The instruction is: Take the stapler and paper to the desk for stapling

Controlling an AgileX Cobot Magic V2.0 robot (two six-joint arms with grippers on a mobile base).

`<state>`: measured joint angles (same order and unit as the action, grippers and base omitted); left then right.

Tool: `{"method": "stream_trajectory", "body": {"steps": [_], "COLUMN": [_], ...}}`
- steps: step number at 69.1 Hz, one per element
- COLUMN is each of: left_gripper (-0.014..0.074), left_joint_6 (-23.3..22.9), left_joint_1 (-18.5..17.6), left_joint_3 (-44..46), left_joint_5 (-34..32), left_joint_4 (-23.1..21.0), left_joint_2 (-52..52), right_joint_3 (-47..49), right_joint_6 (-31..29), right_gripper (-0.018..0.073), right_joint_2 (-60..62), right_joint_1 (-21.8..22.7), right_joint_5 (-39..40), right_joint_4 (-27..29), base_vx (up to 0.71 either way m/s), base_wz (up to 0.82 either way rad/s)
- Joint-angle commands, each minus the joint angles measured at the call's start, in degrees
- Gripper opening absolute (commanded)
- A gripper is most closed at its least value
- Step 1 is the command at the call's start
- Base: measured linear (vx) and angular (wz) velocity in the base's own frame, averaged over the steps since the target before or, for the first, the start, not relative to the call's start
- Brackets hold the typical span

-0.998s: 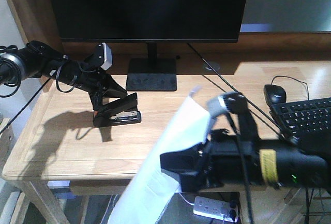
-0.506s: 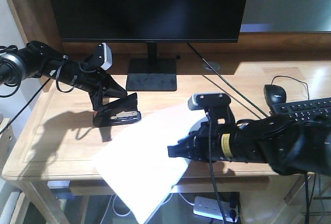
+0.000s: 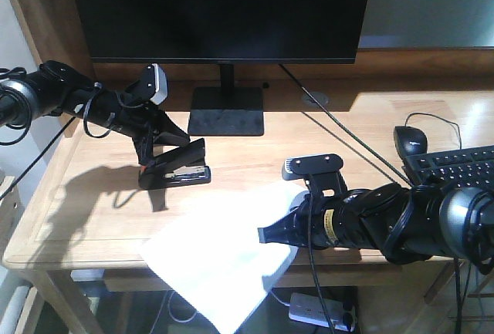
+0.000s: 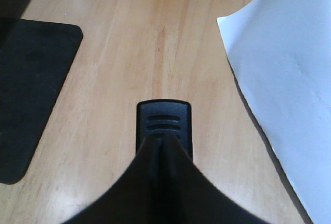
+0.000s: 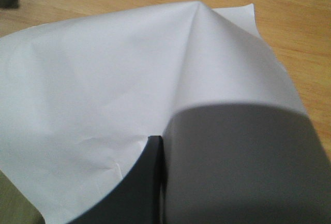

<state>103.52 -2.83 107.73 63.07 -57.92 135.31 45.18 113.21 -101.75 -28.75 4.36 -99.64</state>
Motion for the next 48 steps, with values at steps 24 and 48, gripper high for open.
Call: {"method": "stream_trajectory", "body": {"steps": [24, 48], "left_gripper": [-0.0006, -0.0006], "left_joint_6": [-0.5, -0.5], "left_joint_1": [-0.2, -0.2], "left_joint_3": [1.5, 1.5], "left_joint_5": [0.9, 0.9], "left_joint_4": [-3.6, -3.6], "left_joint_2": [-3.7, -3.7], "right_joint_3": [7.1, 12.4], "right_joint_6": [-2.3, -2.0], "right_gripper": [-0.0003, -0.0003], "right_joint_2": [1.8, 2.4], "right_joint_1": [0.2, 0.3], "right_joint_5": [5.8, 7.0], "right_joint_4": [-3.4, -2.8], "base_vx": [0.00, 0.00], "base_wz": [0.00, 0.00]}}
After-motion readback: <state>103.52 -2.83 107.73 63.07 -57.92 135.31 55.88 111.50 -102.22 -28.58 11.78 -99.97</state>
